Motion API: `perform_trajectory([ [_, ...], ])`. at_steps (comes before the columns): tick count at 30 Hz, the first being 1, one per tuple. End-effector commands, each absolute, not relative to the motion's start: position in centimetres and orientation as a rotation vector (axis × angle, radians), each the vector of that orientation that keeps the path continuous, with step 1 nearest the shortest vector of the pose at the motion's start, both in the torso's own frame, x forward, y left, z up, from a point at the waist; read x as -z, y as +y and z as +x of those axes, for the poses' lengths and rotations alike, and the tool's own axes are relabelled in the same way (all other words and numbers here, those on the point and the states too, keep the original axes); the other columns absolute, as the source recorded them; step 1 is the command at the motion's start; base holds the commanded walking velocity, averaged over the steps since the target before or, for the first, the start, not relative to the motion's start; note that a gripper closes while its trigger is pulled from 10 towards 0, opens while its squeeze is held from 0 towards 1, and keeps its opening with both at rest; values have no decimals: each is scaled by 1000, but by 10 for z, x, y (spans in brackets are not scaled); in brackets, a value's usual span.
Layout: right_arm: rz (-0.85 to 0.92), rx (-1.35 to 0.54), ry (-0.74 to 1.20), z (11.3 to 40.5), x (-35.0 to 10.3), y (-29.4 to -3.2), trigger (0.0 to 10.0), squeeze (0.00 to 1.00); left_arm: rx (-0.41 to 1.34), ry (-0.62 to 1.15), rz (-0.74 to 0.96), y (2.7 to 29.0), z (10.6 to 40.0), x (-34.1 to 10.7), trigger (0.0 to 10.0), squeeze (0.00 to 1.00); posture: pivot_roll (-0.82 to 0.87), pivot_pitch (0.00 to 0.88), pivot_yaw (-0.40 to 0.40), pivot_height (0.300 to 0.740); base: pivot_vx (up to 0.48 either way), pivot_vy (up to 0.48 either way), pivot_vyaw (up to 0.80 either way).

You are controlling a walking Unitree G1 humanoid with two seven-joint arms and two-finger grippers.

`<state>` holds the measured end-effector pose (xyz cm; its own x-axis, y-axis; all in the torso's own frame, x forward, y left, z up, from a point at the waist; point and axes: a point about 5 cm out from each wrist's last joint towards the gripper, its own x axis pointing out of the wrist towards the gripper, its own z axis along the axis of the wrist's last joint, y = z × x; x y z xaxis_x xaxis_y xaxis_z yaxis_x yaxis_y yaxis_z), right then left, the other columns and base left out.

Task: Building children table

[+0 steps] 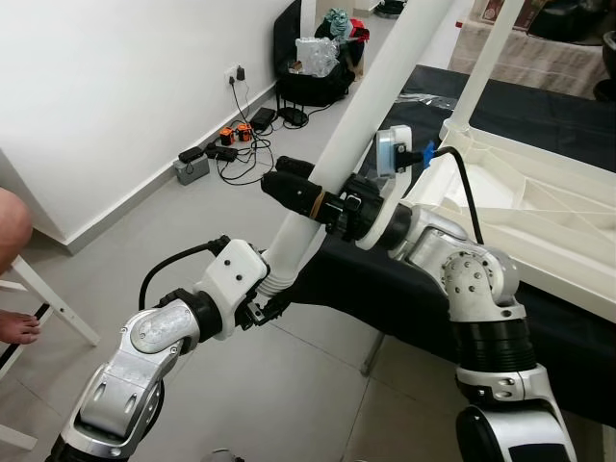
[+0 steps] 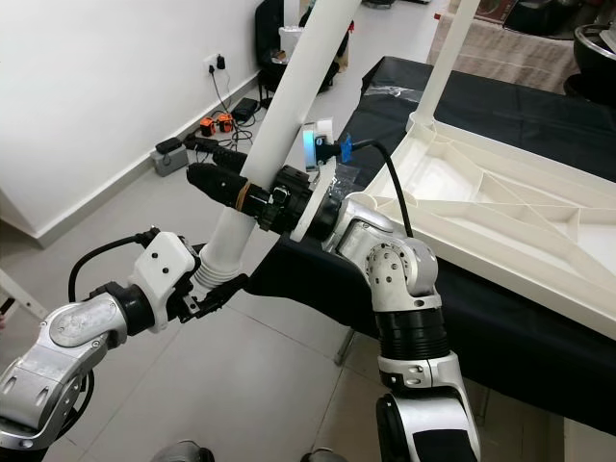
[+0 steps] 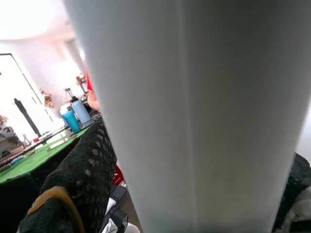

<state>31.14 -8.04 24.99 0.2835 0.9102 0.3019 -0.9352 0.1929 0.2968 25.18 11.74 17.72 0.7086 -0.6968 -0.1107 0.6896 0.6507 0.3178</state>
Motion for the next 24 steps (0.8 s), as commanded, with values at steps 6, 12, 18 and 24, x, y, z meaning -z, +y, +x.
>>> perform_trajectory([
  [6, 403, -1310, -57, 313, -248, -74, 10000, 0, 874, -26, 362, 104, 245, -177, 10000, 0, 61, 64, -53, 740, 0, 0, 0],
  [12, 380, -1307, -75, 316, -251, -75, 10000, 0, 879, -21, 352, 101, 244, -176, 10000, 0, 57, 66, -53, 740, 0, 0, 0],
  [18, 375, -1299, -83, 317, -251, -74, 10000, 0, 881, -20, 345, 99, 244, -176, 10000, 0, 57, 67, -53, 740, 0, 0, 0],
  [24, 382, -1286, -99, 319, -253, -74, 0, 0, 878, -20, 339, 98, 244, -175, 10000, 0, 53, 70, -51, 740, 0, 0, 0],
])
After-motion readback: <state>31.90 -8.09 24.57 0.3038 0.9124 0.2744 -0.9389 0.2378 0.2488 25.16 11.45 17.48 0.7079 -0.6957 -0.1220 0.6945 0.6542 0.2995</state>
